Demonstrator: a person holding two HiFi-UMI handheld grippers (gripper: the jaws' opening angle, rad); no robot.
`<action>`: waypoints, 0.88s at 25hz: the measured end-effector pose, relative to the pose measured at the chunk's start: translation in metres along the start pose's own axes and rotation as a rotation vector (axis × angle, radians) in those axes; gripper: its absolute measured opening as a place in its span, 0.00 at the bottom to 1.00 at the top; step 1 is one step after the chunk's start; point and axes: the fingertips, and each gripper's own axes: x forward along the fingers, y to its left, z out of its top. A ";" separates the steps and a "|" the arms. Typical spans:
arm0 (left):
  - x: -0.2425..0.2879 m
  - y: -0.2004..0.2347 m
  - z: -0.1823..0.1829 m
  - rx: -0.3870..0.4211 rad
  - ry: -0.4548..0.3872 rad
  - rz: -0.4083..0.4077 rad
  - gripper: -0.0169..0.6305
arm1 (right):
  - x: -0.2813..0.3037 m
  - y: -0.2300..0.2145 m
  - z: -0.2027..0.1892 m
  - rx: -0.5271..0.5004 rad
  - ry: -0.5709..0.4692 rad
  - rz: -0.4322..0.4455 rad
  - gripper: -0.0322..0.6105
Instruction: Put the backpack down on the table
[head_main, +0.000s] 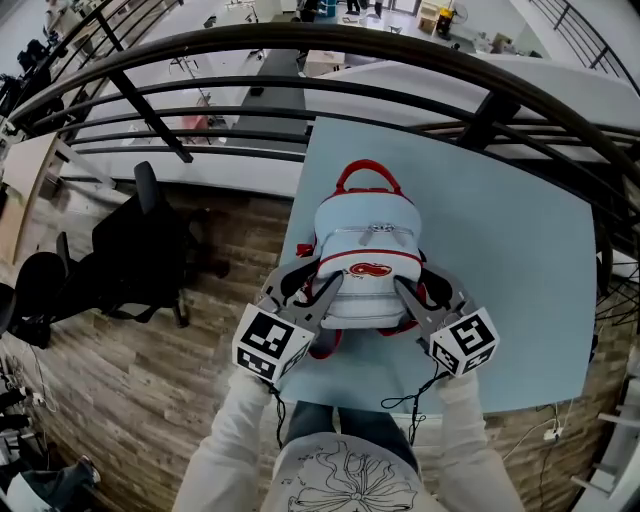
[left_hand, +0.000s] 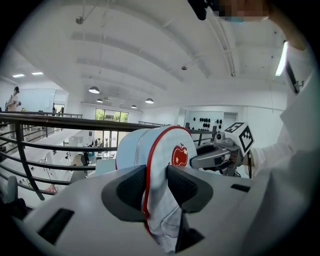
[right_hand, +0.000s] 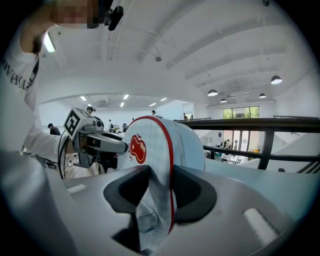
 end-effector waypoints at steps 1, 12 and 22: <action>-0.001 -0.002 -0.001 -0.005 -0.003 -0.004 0.23 | -0.002 0.001 -0.001 0.003 0.000 0.000 0.29; -0.015 -0.019 -0.011 -0.018 -0.020 -0.028 0.24 | -0.018 0.018 -0.022 0.040 0.010 -0.024 0.30; -0.027 -0.030 -0.031 -0.015 -0.004 -0.022 0.25 | -0.026 0.030 -0.037 0.072 0.013 -0.027 0.32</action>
